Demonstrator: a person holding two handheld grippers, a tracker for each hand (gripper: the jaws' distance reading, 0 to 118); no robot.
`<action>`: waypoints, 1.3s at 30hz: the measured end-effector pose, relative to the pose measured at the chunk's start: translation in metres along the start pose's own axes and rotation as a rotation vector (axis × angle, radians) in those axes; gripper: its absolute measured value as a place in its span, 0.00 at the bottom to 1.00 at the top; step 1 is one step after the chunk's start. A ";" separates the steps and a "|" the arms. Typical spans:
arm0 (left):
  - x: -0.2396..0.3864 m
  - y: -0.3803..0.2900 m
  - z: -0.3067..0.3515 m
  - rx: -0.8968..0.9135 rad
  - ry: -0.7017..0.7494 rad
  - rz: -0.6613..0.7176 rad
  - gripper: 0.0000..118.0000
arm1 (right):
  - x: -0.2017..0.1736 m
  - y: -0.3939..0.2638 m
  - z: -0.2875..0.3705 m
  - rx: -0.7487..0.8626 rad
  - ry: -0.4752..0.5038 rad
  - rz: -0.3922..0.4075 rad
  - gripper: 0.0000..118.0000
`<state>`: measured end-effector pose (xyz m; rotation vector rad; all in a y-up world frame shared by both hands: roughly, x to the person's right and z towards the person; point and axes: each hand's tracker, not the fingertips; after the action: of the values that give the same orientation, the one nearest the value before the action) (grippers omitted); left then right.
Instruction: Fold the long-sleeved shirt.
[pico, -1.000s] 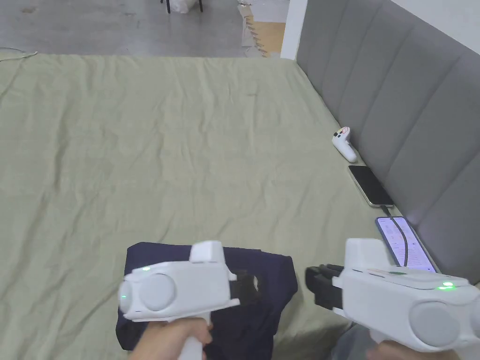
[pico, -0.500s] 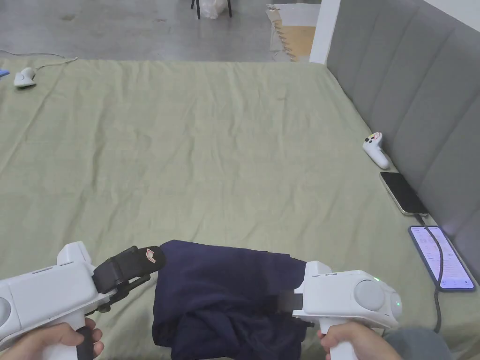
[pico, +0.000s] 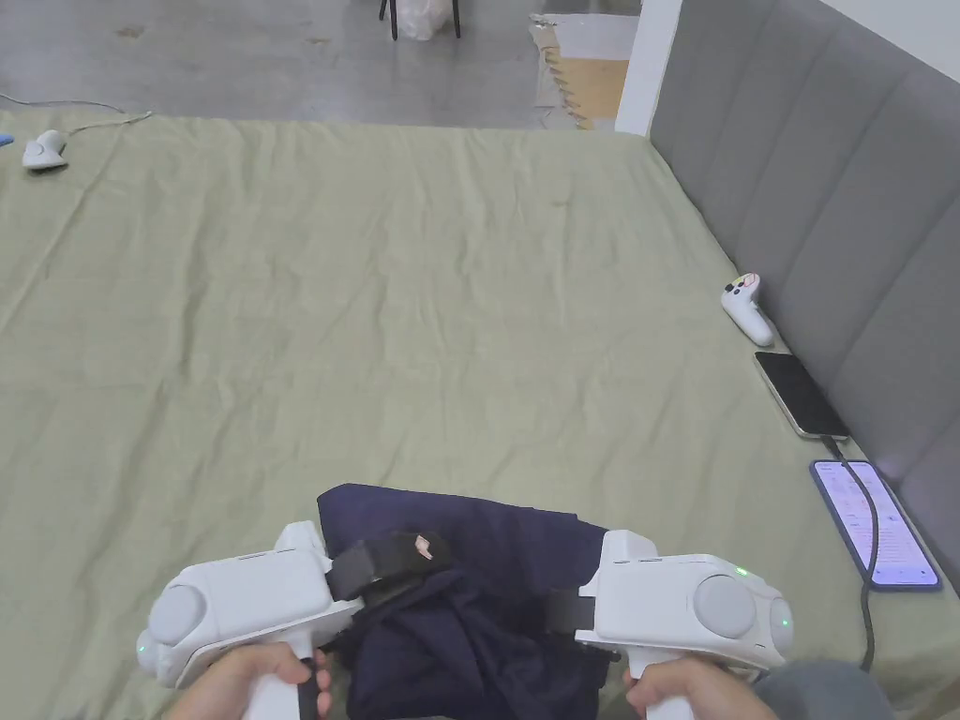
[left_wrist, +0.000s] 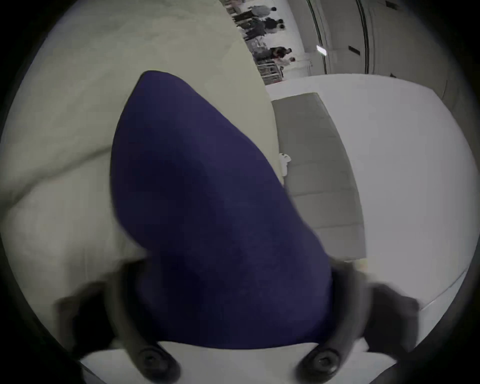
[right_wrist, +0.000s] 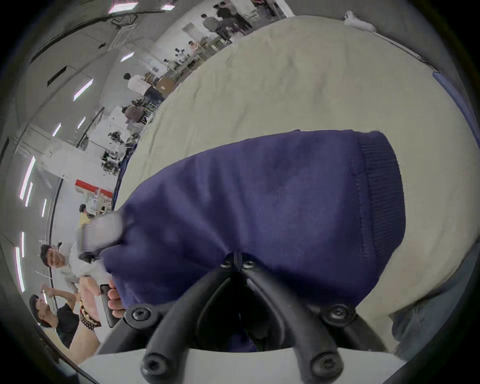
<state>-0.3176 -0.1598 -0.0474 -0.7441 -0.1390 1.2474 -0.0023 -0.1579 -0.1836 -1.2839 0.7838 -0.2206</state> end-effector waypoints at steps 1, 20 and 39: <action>0.002 0.000 0.001 0.014 0.060 -0.029 0.35 | 0.000 0.000 0.000 0.000 -0.004 -0.003 0.00; -0.037 0.093 0.197 0.179 0.244 -0.203 0.31 | -0.258 0.006 -0.007 0.432 -0.026 0.627 0.00; -0.177 0.227 0.477 0.453 0.699 -0.193 0.83 | -0.512 -0.019 -0.253 0.347 0.200 0.915 0.00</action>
<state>-0.7907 -0.0837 0.2359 -0.7065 0.6125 0.7377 -0.5292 -0.0728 0.0201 -0.4925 1.3591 0.2527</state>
